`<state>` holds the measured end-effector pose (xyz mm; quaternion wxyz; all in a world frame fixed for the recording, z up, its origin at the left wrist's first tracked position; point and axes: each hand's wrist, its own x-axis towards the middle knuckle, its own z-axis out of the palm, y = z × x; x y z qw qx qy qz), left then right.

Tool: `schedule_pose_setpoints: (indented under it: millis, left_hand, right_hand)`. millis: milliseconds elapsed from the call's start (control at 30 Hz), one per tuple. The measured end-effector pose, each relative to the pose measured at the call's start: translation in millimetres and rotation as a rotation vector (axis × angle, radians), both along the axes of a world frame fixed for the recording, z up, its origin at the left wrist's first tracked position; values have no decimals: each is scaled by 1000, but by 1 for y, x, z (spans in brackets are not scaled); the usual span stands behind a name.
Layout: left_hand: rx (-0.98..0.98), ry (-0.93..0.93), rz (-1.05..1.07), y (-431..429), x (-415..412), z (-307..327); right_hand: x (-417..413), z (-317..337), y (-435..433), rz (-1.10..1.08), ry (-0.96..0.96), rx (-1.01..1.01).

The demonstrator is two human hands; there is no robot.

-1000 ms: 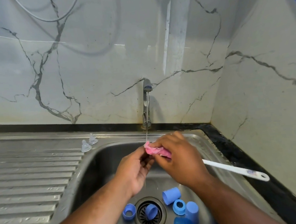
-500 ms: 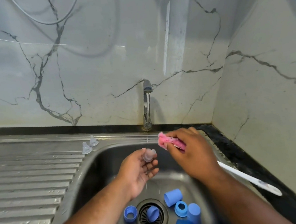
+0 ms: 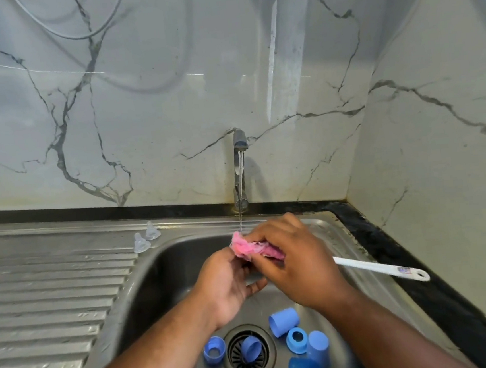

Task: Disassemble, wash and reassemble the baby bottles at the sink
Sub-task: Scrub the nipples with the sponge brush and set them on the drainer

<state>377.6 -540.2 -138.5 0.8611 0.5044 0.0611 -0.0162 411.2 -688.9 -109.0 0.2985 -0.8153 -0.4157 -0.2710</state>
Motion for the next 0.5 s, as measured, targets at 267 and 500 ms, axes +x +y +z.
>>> schedule_pose_setpoints:
  millis: [267,500]
  left_hand:
    - [64,16,-6,1,0,-2]
    - [115,-16,33,7,1,-1]
  right_hand:
    - [13,0,-10,-259,-24,-74]
    - [2,0,-2,-69,17,-104]
